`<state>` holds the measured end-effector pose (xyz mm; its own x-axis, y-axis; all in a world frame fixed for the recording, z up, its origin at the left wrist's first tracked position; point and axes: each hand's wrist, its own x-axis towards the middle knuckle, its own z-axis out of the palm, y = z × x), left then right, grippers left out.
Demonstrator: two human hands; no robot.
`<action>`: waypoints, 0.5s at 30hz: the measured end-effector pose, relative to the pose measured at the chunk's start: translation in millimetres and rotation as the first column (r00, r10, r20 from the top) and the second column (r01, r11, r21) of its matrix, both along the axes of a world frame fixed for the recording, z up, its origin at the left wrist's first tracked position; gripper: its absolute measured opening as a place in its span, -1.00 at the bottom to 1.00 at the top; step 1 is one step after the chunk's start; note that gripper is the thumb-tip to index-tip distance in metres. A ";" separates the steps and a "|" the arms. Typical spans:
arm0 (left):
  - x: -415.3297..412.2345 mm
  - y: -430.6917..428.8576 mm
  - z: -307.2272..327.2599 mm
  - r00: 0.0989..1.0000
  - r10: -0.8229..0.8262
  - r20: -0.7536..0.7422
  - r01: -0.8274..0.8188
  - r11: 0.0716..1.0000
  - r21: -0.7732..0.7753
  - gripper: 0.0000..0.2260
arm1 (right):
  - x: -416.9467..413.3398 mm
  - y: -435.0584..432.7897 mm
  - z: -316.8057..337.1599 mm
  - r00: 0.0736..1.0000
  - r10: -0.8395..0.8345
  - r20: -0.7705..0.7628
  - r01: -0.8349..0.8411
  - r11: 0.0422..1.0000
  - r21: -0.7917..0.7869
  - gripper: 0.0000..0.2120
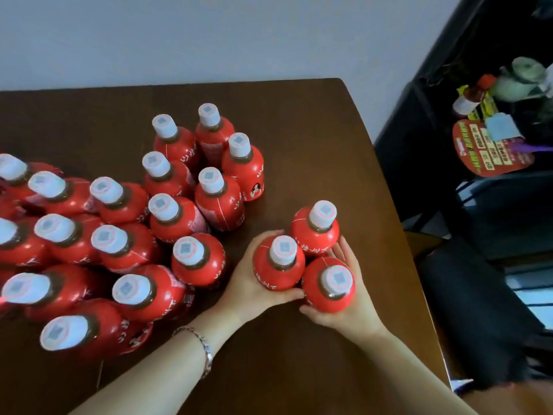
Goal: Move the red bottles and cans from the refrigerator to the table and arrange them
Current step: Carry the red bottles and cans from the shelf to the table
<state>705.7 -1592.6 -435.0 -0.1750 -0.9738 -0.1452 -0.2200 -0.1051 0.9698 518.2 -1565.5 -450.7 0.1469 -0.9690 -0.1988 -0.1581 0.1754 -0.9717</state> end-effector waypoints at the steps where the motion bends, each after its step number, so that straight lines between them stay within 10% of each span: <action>1: -2.2 -2.3 -0.8 0.999 0.040 0.012 -0.040 0.999 -0.022 -0.23 | 1.1 -6.7 0.8 1.000 -0.012 -0.010 0.012 1.000 0.001 0.07; 11: -19.8 -1.9 14.8 0.803 0.243 0.544 -0.288 0.958 -0.003 -0.59 | 22.0 -48.9 16.0 0.961 -0.069 -0.269 0.067 0.998 -0.018 -0.06; 15: -16.1 8.9 42.7 0.748 0.013 0.663 -0.179 0.967 0.183 -0.75 | 30.6 -45.3 38.7 0.716 0.134 -0.685 0.068 0.963 0.260 0.00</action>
